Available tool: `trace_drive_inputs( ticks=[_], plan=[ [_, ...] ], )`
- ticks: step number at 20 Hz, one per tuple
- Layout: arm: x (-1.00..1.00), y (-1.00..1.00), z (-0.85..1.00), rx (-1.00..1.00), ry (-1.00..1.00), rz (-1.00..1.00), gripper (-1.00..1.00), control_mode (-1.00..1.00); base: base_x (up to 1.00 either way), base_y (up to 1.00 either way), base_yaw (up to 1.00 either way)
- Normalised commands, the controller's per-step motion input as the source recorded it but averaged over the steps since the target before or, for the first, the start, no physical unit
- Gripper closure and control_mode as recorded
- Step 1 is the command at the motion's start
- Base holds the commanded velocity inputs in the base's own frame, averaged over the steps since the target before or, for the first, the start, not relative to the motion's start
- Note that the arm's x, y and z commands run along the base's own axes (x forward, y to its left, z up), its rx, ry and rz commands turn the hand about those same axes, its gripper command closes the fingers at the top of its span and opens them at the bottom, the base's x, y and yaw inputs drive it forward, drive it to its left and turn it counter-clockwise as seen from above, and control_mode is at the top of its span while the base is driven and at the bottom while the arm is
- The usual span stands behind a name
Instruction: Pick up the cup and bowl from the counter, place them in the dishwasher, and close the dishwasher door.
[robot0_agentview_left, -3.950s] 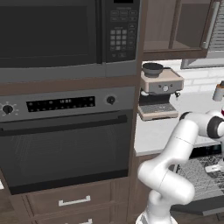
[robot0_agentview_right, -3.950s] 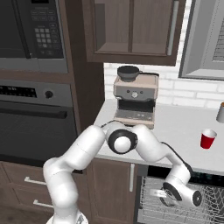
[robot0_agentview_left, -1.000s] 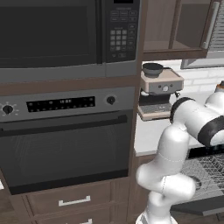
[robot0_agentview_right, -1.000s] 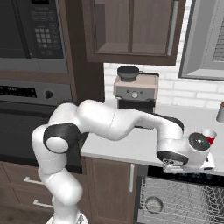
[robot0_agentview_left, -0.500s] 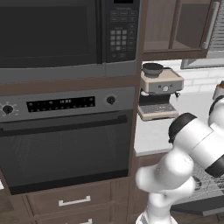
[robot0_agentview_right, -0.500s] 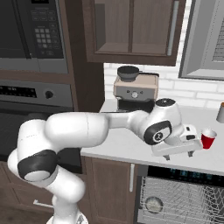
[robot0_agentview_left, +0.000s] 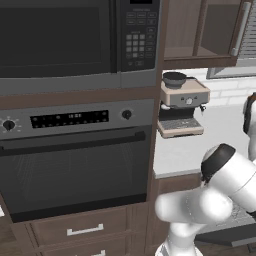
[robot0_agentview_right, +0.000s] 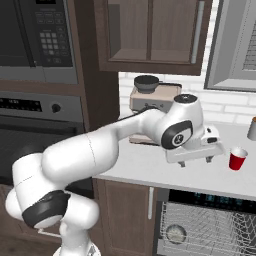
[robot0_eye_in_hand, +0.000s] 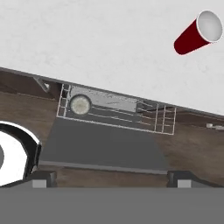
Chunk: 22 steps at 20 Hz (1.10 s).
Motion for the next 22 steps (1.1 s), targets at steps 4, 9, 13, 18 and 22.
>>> trace_drive_inputs(
  ticks=[4,9,13,18,22],
  plan=[
    [0.39,0.23,0.2,0.0,-0.16,0.15,-1.0,-1.0,0.0,0.0,0.0],
    [0.55,0.22,0.23,-0.03,-0.11,0.05,-1.0,-1.0,0.0,0.0,0.0],
    [0.59,0.0,0.19,-0.02,-0.06,0.01,-1.0,-1.0,0.0,0.0,0.0],
    [0.57,-0.12,0.05,-0.02,0.25,-0.04,-1.0,-1.0,0.0,0.0,0.0],
    [0.4,-0.36,0.0,0.0,0.33,-0.23,-1.0,-1.0,0.0,0.0,0.0]
  ],
)
